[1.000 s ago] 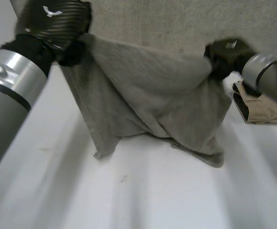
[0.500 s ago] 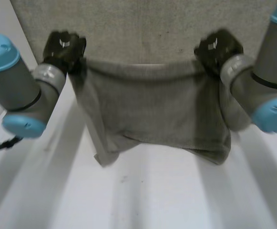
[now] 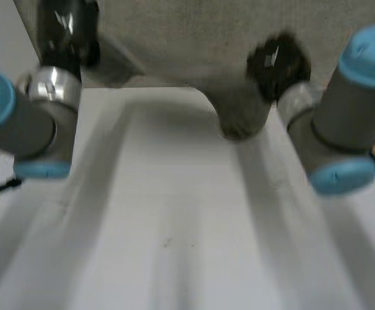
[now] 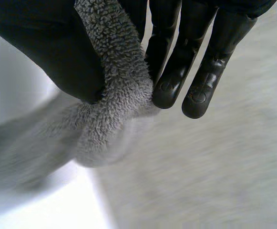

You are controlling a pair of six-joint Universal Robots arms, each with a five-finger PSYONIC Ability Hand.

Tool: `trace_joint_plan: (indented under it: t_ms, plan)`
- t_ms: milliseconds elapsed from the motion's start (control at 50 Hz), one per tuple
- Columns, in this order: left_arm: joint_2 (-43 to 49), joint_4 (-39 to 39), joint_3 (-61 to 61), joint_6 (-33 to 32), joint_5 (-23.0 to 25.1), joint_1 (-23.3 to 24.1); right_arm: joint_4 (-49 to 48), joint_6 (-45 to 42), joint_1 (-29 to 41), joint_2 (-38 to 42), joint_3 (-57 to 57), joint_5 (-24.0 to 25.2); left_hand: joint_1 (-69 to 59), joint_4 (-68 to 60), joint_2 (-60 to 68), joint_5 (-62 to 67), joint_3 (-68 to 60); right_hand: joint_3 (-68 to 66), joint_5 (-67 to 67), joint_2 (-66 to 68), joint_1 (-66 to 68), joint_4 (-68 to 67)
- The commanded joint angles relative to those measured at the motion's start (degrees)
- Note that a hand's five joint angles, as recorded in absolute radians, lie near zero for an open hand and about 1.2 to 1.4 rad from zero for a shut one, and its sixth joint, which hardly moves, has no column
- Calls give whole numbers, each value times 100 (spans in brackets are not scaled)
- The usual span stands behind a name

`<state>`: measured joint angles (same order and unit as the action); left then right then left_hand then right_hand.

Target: Fold the laundry.

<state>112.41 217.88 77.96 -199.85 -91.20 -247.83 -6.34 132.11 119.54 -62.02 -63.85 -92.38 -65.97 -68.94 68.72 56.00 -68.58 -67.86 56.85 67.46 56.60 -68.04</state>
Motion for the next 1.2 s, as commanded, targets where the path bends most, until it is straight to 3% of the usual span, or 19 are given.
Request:
trace_joint_plan:
  t_ms: [20, 140, 180, 200, 280, 420, 500, 580, 680, 820, 1020, 1200]
  plan:
    - [-114, -61, 1658, -10, 366, -73, 396, 60, 271, -108, -1762, -8, -1403, -1106, 1128, 1400, -1142, -1214, 1315, 1254, 2340, -1196]
    - [-132, -79, 2188, -27, 384, -64, 502, 166, 570, -117, -2343, -8, -1403, -1106, 1128, 1400, -1142, -921, 1021, 960, 2046, -902]
    - [-184, -87, 2275, -45, 384, -73, 484, 253, 562, -134, -2369, 1, -1403, -1106, 1128, 1400, -1142, 2111, -2010, -2071, -985, 2130]
    - [-202, -79, 2285, -45, 384, -82, 432, 410, 536, -213, -2378, -8, -1403, -1106, 1128, 1400, -1142, 4392, -4291, -4352, -3266, 4410]
    - [-290, -87, 2302, -27, 384, -125, 283, 1024, 466, -721, -2308, 36, -1403, -1106, 1128, 1400, -1142, 5786, -5685, -5746, -4660, 5804]
    - [-413, -87, 2329, 34, 375, -310, 238, 2028, -615, -1013, -2220, 536, -1403, -1106, 1128, 1400, -1142, 5786, -5685, -5746, -4660, 5804]
    - [-413, -87, 2372, 34, 375, -336, 422, 2231, -1072, -1031, -2141, 1186, -1403, -1106, 1128, 1400, -1142, 5786, -5685, -5746, -4660, 5804]
    - [-413, -87, 2390, 34, 375, -337, 1063, 1828, -1398, -952, -1869, 1704, -1403, -1106, 1128, 1400, -1142, 5509, -5409, -5470, -4384, 5528]
    - [-404, -79, 2425, 34, 384, -319, 1635, 653, -1521, -286, -1413, 2267, -1403, -1106, 1128, 1400, -1142, 4972, -4871, -4932, -3846, 4991]
    - [-396, -79, 2434, 34, 384, -310, 1662, -483, -1512, 513, -605, 2400, -1403, -1106, 1128, 1400, -1142, 4465, -4364, -4426, -3340, 4484]
    - [-396, -79, 2434, 25, 384, -319, 2214, -730, -1048, 1947, 1117, 2444, -1403, -1106, 1128, 1400, -1142, 4264, -4163, -4224, -3138, 4283]
    - [-387, -79, 2434, 25, 384, -319, 2646, -941, -862, 2616, 1849, 2400, -1403, -1106, 1128, 1400, -1142, 4046, -3945, -4006, -2920, 4064]
